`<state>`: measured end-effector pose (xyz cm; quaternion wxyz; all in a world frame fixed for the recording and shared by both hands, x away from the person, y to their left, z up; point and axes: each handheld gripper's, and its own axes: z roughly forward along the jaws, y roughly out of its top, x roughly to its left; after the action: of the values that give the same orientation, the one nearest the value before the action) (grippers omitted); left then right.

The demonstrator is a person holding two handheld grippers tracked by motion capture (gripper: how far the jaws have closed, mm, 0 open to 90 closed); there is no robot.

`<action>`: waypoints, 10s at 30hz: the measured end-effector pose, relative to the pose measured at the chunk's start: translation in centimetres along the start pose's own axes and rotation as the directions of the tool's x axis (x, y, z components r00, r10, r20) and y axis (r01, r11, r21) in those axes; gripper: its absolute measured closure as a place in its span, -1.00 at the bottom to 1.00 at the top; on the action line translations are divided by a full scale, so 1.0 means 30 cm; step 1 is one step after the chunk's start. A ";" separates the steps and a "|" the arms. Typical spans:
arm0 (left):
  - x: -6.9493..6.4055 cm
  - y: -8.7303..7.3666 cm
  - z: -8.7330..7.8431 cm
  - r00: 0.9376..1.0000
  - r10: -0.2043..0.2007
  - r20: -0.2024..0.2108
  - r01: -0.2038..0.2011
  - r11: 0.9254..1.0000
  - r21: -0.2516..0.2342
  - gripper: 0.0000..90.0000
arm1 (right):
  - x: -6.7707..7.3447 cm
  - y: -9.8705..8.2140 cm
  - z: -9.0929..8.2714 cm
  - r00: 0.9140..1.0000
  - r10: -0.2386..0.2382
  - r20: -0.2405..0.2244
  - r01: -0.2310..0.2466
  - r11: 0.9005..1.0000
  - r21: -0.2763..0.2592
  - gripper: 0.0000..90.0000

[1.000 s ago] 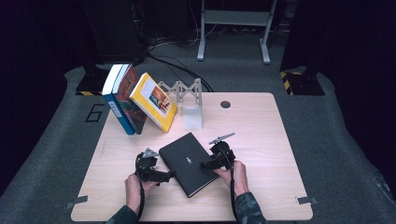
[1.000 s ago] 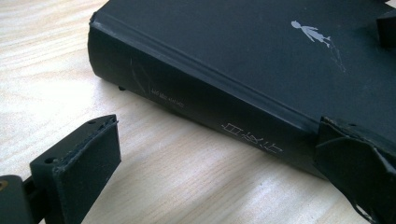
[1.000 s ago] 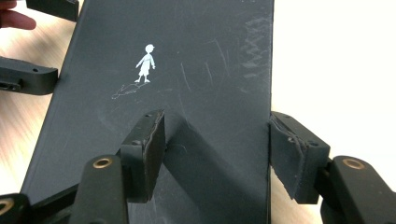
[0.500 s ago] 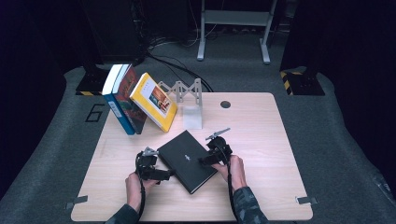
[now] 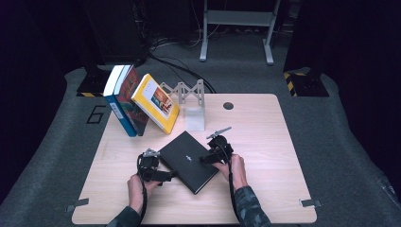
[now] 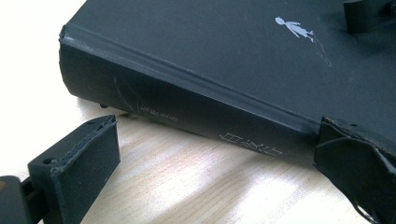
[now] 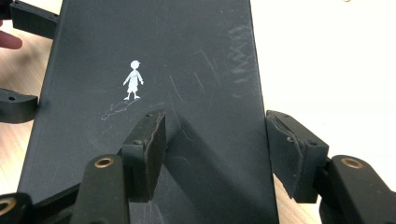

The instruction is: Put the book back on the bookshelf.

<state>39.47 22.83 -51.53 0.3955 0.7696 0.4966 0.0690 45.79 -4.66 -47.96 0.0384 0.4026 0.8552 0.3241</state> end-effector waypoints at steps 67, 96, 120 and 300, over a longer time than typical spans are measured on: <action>0.158 0.185 0.053 0.989 -0.135 0.055 0.137 0.989 -0.049 0.01 | 0.169 -0.187 -0.094 0.988 -0.029 0.149 0.050 0.989 -0.137 1.00; 0.157 0.192 0.018 0.984 -0.154 0.086 0.159 0.986 -0.051 0.36 | 0.191 -0.187 -0.075 0.988 -0.028 0.152 0.053 0.985 -0.164 1.00; 0.130 0.222 -0.021 0.992 -0.118 0.042 0.120 0.991 -0.054 0.68 | 0.187 -0.204 -0.084 0.989 -0.027 0.146 0.052 0.983 -0.175 1.00; -0.272 0.484 -0.224 0.935 0.354 0.032 -0.343 0.922 -0.181 0.82 | 0.168 -0.141 0.040 0.987 0.092 0.132 -0.037 0.929 -0.367 1.00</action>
<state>42.38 16.96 -34.82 0.4578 0.8103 0.3309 0.1562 39.99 -2.41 -50.39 0.1646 0.4392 0.7615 0.4473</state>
